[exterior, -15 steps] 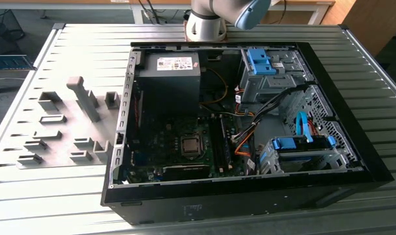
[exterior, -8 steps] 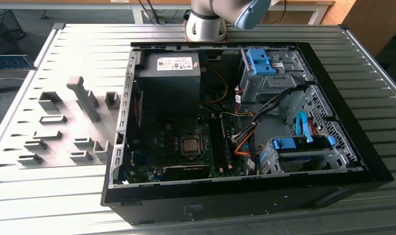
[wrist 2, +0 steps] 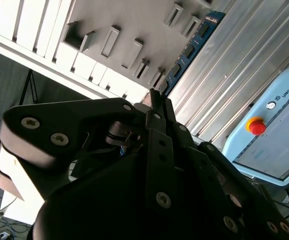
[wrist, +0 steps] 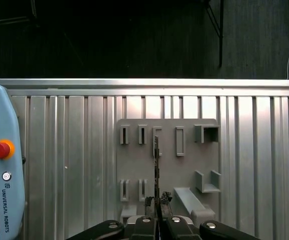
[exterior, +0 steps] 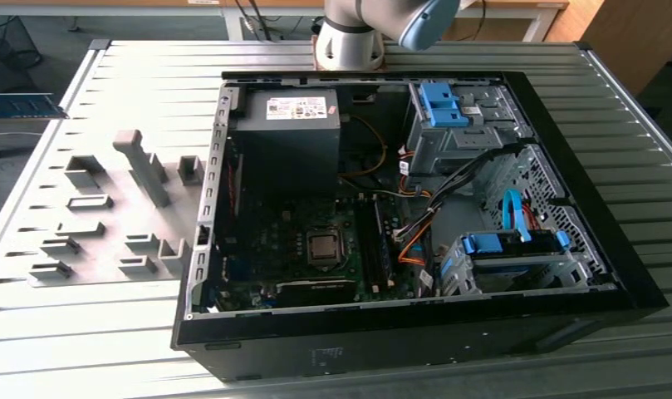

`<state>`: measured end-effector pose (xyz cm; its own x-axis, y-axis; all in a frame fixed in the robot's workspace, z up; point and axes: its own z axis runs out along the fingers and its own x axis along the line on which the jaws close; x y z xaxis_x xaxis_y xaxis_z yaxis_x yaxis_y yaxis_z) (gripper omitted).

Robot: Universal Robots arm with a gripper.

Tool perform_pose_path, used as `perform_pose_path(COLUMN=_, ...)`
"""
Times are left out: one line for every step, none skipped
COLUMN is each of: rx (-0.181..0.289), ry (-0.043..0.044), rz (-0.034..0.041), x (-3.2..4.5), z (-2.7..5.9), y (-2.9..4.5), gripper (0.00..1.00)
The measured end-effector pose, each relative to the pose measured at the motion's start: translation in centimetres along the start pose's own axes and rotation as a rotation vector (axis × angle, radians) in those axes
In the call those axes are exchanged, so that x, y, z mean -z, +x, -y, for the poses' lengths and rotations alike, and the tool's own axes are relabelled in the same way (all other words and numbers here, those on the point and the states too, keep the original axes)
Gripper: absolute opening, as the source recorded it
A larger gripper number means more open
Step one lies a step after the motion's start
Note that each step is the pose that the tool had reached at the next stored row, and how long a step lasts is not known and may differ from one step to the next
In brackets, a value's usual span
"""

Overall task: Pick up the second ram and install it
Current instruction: 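Pick up the second ram and move it above second insertion slot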

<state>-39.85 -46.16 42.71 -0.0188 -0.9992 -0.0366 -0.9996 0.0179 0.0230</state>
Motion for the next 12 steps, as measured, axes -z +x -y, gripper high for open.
perform_pose_path(rx=0.0, ry=0.0, rz=0.0, x=0.0, z=0.08, y=0.0, gripper=0.14)
perform_pose_path(rx=0.0, ry=0.0, rz=-0.0001, x=0.01, z=0.16, y=0.0, gripper=0.14)
perform_pose_path(rx=0.0, ry=0.0, rz=-0.0001, x=0.01, z=0.24, y=0.0, gripper=0.14)
perform_pose_path(rx=0.0, ry=0.0, rz=0.0, x=0.01, z=0.32, y=-0.01, gripper=0.14)
perform_pose_path(rx=0.0, ry=0.0, rz=0.0, x=0.01, z=0.4, y=-0.01, gripper=0.14)
perform_pose_path(rx=0.0, ry=0.0, rz=-0.0001, x=0.01, z=0.48, y=-0.01, gripper=0.14)
perform_pose_path(rx=0.0, ry=0.0, rz=0.0, x=0.01, z=0.56, y=-0.01, gripper=0.14)
perform_pose_path(rx=0.0, ry=0.0, rz=0.0, x=0.02, z=0.65, y=-0.01, gripper=0.14)
perform_pose_path(rx=0.0, ry=0.0, rz=0.0, x=0.02, z=0.73, y=-0.01, gripper=0.14)
perform_pose_path(rx=0.0, ry=0.0, rz=0.0, x=0.02, z=0.82, y=-0.01, gripper=0.14)
perform_pose_path(rx=0.0, ry=0.0, rz=0.0, x=0.02, z=0.91, y=-0.02, gripper=0.14)
perform_pose_path(rx=0.0, ry=-0.0001, rz=-0.0001, x=0.03, z=1.01, y=-0.02, gripper=0.14)
